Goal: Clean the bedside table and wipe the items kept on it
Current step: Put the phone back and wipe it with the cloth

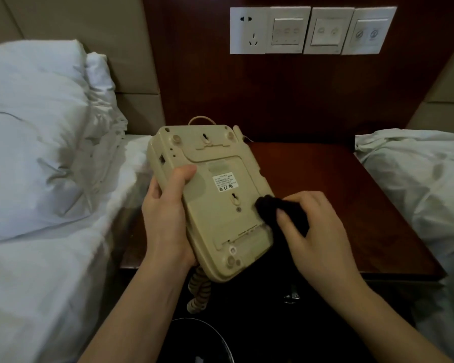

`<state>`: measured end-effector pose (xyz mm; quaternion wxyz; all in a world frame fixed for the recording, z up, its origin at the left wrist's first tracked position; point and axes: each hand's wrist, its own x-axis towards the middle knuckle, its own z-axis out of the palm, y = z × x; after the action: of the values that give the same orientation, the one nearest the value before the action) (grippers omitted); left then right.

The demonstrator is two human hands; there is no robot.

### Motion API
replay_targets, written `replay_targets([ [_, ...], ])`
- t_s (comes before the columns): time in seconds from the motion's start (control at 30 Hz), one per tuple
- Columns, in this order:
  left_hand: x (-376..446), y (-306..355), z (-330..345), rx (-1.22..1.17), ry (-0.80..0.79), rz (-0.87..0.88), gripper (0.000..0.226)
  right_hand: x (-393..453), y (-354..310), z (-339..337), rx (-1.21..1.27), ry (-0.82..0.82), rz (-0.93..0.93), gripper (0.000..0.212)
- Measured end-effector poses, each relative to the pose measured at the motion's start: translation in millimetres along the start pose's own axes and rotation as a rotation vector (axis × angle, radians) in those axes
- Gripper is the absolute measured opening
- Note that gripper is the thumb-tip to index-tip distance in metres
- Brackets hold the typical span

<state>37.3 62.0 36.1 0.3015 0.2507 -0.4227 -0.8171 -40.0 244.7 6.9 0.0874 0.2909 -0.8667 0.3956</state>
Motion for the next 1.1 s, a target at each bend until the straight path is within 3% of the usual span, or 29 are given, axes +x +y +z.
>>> replay_targets([
  [0.07,-1,-1,-1,0.004,-0.029,-0.022,0.040,9,11,0,0.066,0.016,0.120,0.008],
  [0.2,-3,2,-3,-0.016,-0.072,-0.085,0.065,-5,9,-4,0.547,-0.101,0.375,0.018],
  [0.33,-2,10,-11,0.035,-0.151,-0.152,0.058,-16,-1,-4,0.634,-0.058,0.392,0.018],
  [0.47,-15,9,-9,0.127,-0.272,-0.238,0.059,32,-7,-5,0.727,0.042,0.454,0.023],
  [0.57,-16,11,-9,0.119,-0.287,-0.226,0.060,57,-14,-7,0.835,0.016,0.427,0.026],
  [0.67,-7,13,-14,0.068,-0.222,-0.210,0.077,35,-13,0,0.814,-0.082,0.389,0.022],
  [0.77,-3,13,-18,0.042,-0.178,-0.214,0.072,6,-9,5,0.793,-0.138,0.425,0.024],
  [0.87,-5,14,-17,0.056,-0.225,-0.252,0.061,24,-15,1,0.744,-0.088,0.394,0.027],
  [0.97,-11,14,-13,0.121,-0.274,-0.284,0.066,69,-28,-8,0.737,0.041,0.377,0.033],
  [1.1,-10,14,-9,0.058,-0.196,-0.239,0.077,68,-32,-8,0.632,-0.035,0.339,0.026],
])
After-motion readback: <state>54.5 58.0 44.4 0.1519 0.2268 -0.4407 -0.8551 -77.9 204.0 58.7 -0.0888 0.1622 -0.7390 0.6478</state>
